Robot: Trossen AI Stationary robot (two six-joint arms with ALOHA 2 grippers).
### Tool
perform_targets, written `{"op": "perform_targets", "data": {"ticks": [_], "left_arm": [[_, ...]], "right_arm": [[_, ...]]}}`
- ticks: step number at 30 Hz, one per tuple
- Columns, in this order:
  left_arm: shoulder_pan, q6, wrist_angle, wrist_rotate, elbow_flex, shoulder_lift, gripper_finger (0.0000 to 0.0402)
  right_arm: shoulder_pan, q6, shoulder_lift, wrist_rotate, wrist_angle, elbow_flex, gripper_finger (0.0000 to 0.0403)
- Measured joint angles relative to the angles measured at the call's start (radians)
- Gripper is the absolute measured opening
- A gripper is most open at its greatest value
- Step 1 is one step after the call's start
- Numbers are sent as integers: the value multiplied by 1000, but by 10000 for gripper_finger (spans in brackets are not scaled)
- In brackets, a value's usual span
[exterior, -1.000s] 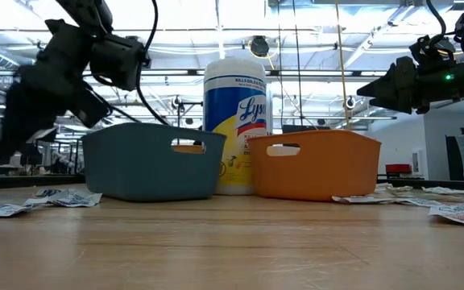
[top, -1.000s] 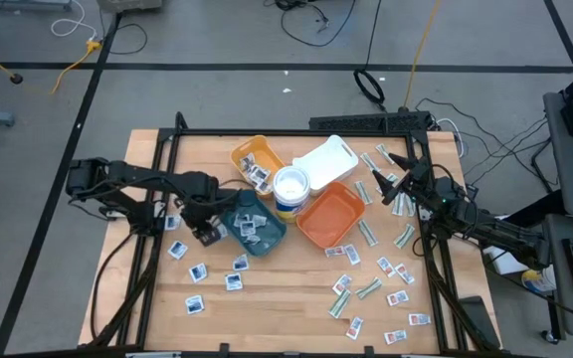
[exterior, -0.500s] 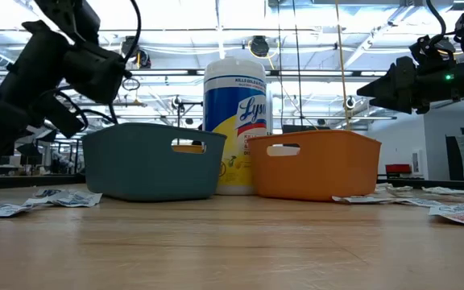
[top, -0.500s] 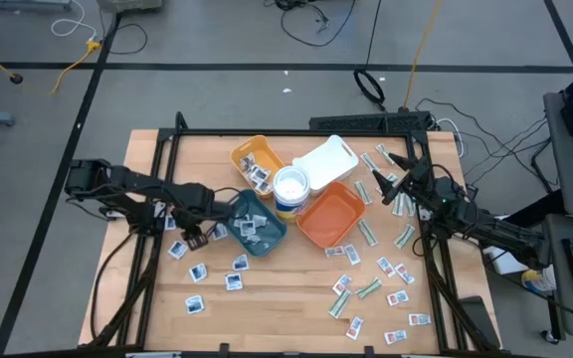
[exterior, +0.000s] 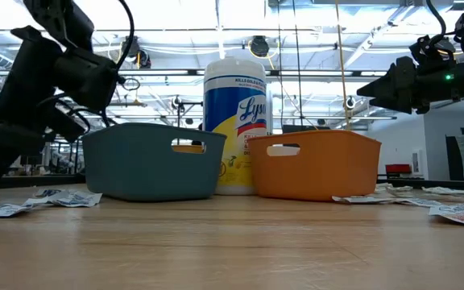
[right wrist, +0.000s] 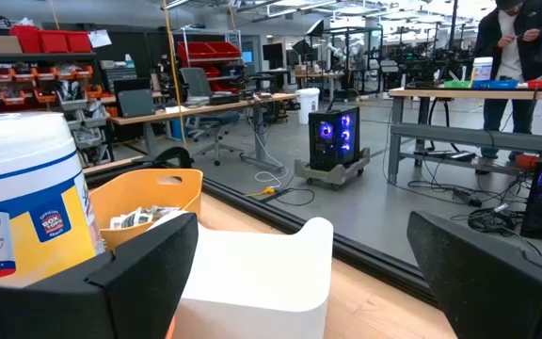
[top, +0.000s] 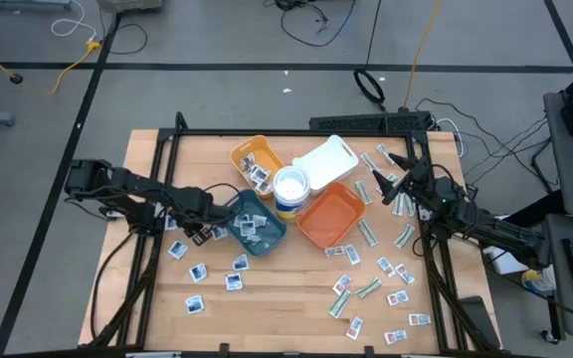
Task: Pick & Place First Aid Supplies
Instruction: Put the blue pad into the blue bin
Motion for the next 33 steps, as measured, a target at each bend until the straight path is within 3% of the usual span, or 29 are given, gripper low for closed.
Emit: {"op": "perform_targets", "data": {"ticks": [12,26,33], "left_arm": [[65,-128,43,-36,-31,0,172],[195,-88,46,-35,-44,7,172],[224,-44,46,14,-42,7,172]], "right_arm": [[0,0,0,0,0,0,377],[0,0,0,0,0,0,377],[0,0,0,0,0,0,377]]}}
